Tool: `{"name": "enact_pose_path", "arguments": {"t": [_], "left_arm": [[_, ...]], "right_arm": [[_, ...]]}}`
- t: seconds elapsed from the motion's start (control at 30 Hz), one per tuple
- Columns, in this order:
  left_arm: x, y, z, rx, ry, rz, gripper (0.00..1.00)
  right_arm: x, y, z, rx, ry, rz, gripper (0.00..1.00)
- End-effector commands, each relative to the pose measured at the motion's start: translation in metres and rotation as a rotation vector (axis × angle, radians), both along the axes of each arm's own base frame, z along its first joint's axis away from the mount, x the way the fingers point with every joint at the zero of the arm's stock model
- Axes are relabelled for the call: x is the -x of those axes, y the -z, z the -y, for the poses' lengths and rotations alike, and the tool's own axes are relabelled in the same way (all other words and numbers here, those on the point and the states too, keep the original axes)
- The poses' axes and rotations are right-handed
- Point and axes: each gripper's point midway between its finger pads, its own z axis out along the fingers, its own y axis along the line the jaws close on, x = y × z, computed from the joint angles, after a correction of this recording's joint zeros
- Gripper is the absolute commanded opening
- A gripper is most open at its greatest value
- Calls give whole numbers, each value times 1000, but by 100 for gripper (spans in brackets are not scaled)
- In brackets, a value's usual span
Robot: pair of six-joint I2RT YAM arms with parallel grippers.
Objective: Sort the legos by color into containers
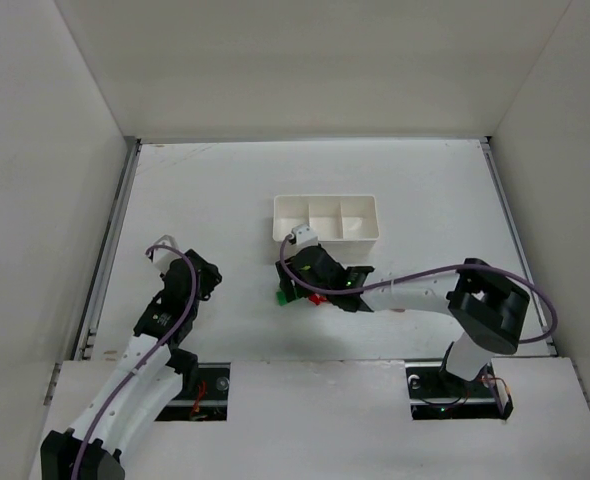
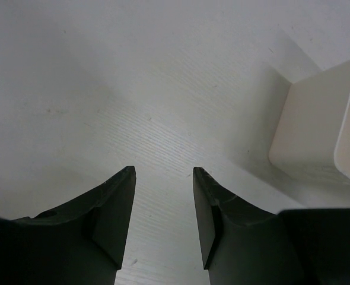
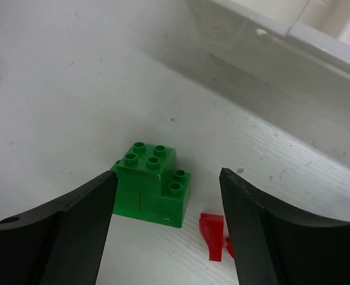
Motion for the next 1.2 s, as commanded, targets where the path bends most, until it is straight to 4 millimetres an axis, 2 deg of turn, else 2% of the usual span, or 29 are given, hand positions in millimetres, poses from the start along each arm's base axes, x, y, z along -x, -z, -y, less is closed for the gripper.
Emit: {"name": "enact_pose_path", "arguments": {"t": [0.0,0.2,0.33,0.57,0.63,0.73,0.87,0.97,1.17], "left_arm": [[-3,1,2,17,-2,21,42],[-4,6,3,15,5,18,42],[-4,5,4,17,5,24,42],[-4,4,7,26,14,23,43],[-4,4,9,37,20,22,43],[-5,0,18,82,39,30,45],[-13,-30,37,174,91,116,48],[-17,-60,50,210,137,217,50],[-13,-105,86,184,305,454,57]], "right_arm": [[-4,-23,-25,-53,-38,36,75],[4,-11,-34,-25,-65,14,72],[6,1,-35,-5,-66,-10,65],[1,3,-34,-3,-39,1,41],[-3,-7,-34,-28,-12,21,37],[-8,-40,-36,-115,11,72,35],[-20,-94,-33,-310,73,96,35],[-36,-121,-23,-468,153,45,35],[-61,-137,-15,-594,226,-109,30]]}}
